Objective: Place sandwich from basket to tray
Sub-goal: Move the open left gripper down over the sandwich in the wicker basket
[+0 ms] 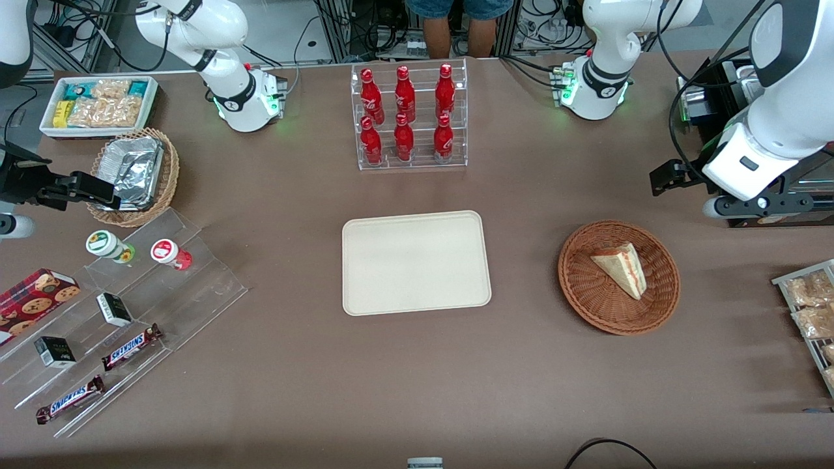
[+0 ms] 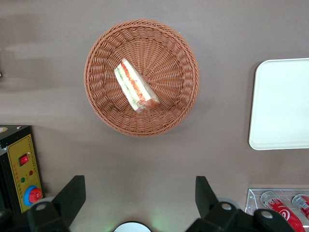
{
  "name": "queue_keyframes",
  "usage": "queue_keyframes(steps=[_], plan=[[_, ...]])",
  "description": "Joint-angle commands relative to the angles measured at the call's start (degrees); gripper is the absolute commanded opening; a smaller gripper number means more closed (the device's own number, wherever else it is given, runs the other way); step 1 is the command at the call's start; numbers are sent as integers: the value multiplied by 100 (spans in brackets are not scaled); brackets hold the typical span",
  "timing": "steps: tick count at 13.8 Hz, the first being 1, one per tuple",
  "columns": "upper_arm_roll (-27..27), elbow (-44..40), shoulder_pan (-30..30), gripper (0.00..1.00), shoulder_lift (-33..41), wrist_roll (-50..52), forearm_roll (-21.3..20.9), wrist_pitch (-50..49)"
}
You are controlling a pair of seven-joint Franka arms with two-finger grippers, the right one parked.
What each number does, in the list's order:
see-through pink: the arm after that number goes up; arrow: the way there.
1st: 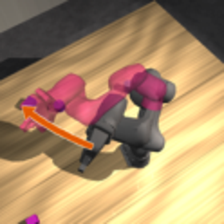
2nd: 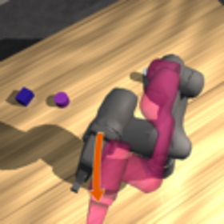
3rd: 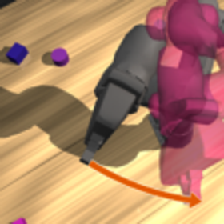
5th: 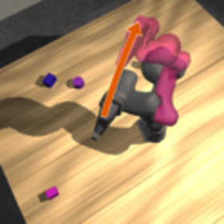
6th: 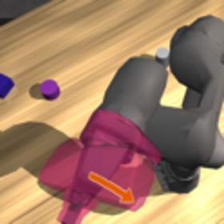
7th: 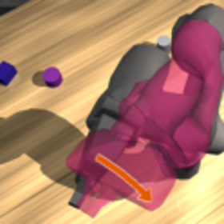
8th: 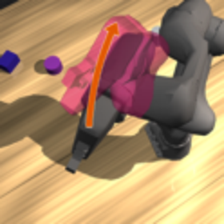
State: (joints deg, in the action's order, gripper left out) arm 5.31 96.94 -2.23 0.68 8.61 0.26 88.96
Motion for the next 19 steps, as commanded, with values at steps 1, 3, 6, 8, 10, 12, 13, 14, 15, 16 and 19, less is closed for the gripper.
queue_keyframes(steps=[1,3,6,8,10,12,13,14,15,16,19], plan=[[-30,-123,-67,100,-33,-70,44,-55],[-30,-123,-67,100,-33,-79,70,16],[-30,-62,-67,100,-103,-79,79,86],[-39,35,-67,100,-199,-79,62,226],[-39,202,-59,100,-322,-53,44,428],[-39,552,-67,100,-358,-35,27,901],[-39,728,-67,100,-428,-35,0,1147],[-48,825,-67,100,-489,-26,-9,1324],[-48,896,-67,100,-620,-17,-9,1508],[-48,966,-59,100,-735,-17,-9,1701],[-48,1300,-59,100,-938,70,-9,2334]])
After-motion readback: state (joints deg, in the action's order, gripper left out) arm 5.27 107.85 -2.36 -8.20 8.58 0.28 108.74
